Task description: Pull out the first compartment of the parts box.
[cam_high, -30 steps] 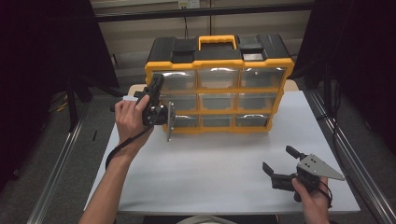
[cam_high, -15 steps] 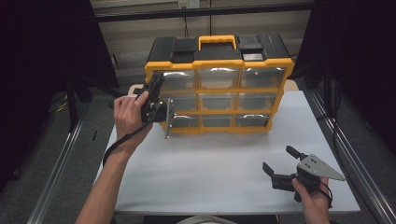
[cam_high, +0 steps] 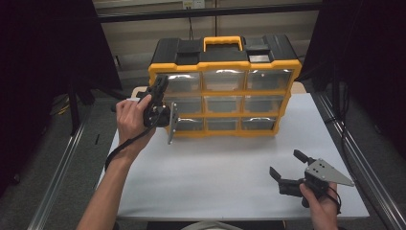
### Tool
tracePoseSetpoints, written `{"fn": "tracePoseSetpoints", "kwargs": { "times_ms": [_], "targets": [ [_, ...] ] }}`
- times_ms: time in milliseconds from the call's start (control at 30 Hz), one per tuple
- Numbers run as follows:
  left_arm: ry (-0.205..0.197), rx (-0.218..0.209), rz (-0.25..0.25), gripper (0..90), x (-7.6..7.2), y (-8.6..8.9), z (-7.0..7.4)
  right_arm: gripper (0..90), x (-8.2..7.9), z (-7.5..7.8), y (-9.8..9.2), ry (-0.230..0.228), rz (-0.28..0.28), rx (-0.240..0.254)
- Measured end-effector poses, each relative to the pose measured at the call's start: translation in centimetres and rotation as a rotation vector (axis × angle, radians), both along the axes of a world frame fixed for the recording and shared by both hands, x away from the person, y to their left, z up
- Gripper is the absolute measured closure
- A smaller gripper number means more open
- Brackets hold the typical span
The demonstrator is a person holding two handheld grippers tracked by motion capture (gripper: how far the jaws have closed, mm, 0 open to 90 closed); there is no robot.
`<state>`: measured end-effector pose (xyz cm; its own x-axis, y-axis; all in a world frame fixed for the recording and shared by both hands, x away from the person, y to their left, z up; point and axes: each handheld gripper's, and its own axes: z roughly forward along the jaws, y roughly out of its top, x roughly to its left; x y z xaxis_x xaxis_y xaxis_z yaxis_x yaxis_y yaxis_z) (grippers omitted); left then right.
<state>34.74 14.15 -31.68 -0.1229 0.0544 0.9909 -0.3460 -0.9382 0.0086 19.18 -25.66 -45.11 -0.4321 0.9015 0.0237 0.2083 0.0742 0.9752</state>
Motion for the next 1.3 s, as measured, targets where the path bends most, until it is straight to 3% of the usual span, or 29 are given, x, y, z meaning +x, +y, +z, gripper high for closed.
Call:
{"fn": "tracePoseSetpoints", "kwargs": {
  "times_ms": [433, 1300],
  "targets": [
    [-0.011, -0.021, -0.007, 80.0, -0.9, 0.3, -0.2, 0.5, -0.1, 0.0, 0.0, 0.002, 0.000, 0.001],
    [-0.026, -0.021, -0.033, 80.1, -2.2, 0.5, -0.3, 0.4, -0.1, 0.1, 0.0, -0.003, 0.005, 0.002]
  ]
}}
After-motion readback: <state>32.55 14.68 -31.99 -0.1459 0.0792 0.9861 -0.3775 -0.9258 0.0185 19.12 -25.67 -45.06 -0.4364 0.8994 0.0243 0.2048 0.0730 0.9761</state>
